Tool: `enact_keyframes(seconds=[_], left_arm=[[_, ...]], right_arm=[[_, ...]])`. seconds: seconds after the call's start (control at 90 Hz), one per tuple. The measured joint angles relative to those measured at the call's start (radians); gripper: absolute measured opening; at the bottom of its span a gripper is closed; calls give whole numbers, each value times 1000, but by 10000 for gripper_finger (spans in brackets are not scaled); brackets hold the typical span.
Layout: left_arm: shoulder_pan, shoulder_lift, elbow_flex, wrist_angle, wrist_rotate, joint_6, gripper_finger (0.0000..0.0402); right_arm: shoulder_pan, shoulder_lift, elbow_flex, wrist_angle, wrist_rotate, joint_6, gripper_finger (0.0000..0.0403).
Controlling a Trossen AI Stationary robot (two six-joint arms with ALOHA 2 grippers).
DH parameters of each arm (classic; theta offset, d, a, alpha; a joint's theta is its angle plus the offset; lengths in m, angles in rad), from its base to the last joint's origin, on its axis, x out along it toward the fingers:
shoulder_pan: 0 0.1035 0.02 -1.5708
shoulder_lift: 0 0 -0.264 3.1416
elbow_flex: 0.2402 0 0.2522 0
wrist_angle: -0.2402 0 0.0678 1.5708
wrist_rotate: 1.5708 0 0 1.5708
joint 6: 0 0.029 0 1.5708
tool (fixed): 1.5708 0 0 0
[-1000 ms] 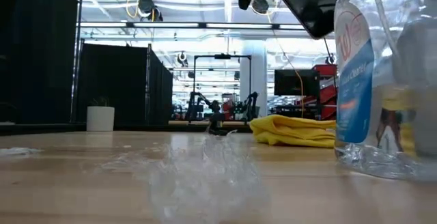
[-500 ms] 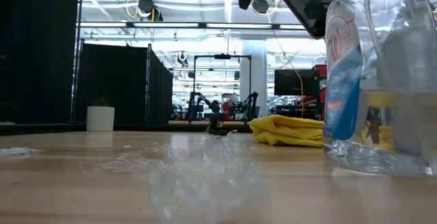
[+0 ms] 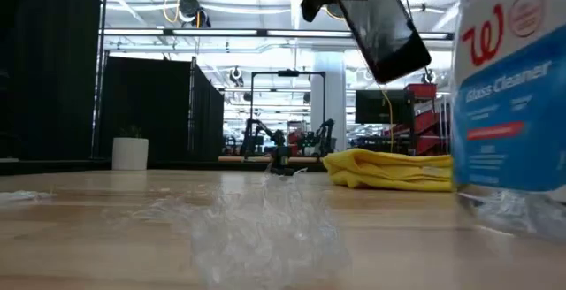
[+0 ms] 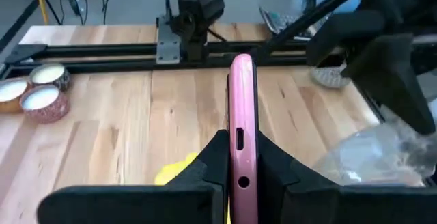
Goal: Apply microfiber cloth
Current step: Spray the cellphone using a spray bottle
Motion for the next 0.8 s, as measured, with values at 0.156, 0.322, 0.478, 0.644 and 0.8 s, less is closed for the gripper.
enact_keyframes(seconds=[0.156, 0.322, 0.478, 0.644, 0.8], left_arm=[[5, 42, 0, -25, -19, 10, 18], [13, 115, 0, -43, -58, 37, 18], [16, 141, -1, -34, -63, 37, 18], [27, 168, -1, -98, -62, 30, 18], [11, 140, 1, -58, -63, 32, 18]], right_arm=[[2, -1, 0, -5, 5, 14, 296], [3, -1, 0, -12, 3, 60, 296], [3, -1, 0, -14, -15, 83, 295], [4, -11, -1, -19, -23, 84, 295], [24, -54, -3, -34, -39, 82, 295]])
